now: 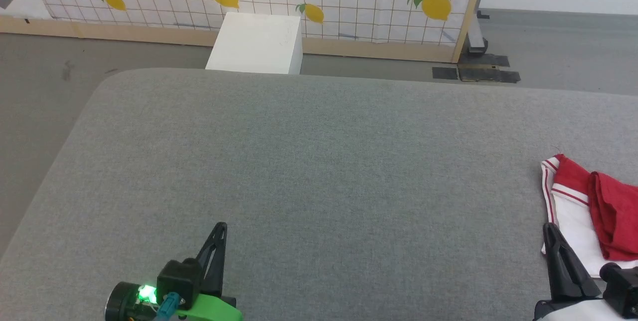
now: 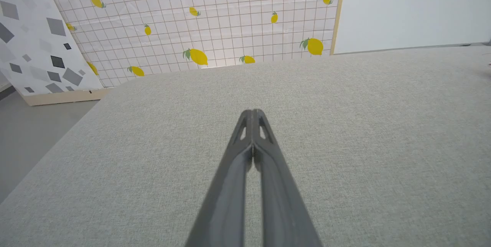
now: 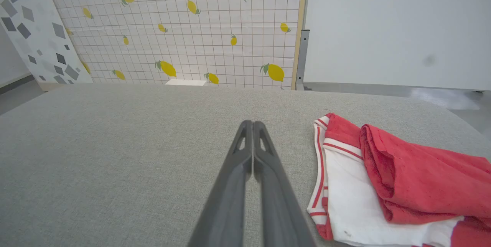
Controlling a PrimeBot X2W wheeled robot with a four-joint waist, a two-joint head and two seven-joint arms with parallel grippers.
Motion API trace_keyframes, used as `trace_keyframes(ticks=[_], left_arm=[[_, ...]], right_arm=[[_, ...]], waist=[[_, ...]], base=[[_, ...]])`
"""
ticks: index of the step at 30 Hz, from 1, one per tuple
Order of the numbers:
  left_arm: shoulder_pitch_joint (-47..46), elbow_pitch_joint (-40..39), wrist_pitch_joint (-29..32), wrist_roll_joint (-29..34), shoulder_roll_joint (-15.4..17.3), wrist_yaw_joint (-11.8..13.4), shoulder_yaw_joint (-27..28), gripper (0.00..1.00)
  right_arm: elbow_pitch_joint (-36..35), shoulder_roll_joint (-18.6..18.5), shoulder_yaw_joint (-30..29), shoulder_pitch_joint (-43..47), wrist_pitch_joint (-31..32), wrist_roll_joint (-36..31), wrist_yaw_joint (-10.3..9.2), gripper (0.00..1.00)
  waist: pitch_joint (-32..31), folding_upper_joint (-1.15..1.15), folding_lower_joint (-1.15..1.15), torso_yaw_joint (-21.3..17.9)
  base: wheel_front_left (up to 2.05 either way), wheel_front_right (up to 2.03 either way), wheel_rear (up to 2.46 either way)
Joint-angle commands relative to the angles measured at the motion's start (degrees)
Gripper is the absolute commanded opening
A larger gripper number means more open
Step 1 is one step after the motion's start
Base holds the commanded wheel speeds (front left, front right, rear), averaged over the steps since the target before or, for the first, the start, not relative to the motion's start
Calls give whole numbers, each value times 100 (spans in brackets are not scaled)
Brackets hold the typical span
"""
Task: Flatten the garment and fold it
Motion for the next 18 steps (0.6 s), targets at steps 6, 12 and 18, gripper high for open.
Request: trace_keyframes(ticks=[6,12,18], left_arm=[[-46,-76,101,73,-83,-3,111,0],[-62,-106,168,105,-119,-5,174,0],[-77,-136,235,137,-155,-6,238,0]], right_arm=[[55,23,67,-172,52,-97,-1,0],[81,30,102,-233,78,-130,-2,0],[107,37,136,-295,104,-163,-2,0]], waist=[[-3,0,0,-41],[-4,0,0,-73],[-6,0,0,-106]], base=[[0,0,0],[0,0,0],[0,0,0]])
